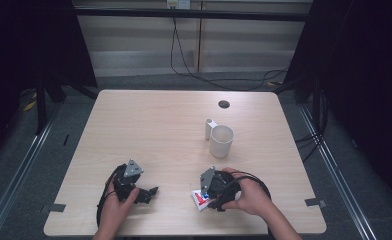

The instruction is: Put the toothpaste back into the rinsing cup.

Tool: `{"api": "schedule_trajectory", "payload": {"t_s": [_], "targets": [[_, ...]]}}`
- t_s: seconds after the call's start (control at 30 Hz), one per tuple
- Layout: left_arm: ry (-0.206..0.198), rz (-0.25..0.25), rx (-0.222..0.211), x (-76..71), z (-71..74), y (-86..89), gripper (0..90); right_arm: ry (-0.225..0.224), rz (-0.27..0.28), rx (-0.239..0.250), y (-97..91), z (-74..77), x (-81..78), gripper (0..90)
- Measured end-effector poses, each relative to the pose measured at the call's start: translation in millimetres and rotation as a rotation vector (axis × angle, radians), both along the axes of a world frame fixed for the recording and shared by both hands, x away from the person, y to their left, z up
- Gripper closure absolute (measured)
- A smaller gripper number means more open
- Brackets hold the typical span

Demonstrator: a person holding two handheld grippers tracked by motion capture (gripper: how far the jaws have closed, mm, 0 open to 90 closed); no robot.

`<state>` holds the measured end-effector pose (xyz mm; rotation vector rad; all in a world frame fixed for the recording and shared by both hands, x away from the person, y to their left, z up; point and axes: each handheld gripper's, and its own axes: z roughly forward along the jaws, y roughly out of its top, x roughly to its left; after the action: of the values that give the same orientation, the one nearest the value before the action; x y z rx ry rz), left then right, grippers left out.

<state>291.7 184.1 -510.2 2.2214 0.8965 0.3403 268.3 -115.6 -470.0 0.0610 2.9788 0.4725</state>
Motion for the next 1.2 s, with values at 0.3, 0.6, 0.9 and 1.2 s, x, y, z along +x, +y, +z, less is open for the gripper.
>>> {"api": "schedule_trajectory", "payload": {"t_s": [0.3,0.6,0.9,1.2], "targets": [[0.001,-0.004,0.011,0.6,0.6,0.5,0.0,-0.044,-0.017,0.016,-2.8,5.5,1.7,64.2],[0.000,-0.004,0.010,0.6,0.6,0.5,0.0,-0.016,-0.146,0.237,-28.5,19.5,6.0,65.7],[0.000,-0.003,0.010,0.6,0.6,0.4,0.0,-0.018,-0.251,0.415,-51.6,29.6,9.1,65.9],[0.001,-0.004,0.010,0.6,0.6,0.5,0.0,-0.014,-0.325,0.501,-66.6,35.3,10.3,65.8]]}}
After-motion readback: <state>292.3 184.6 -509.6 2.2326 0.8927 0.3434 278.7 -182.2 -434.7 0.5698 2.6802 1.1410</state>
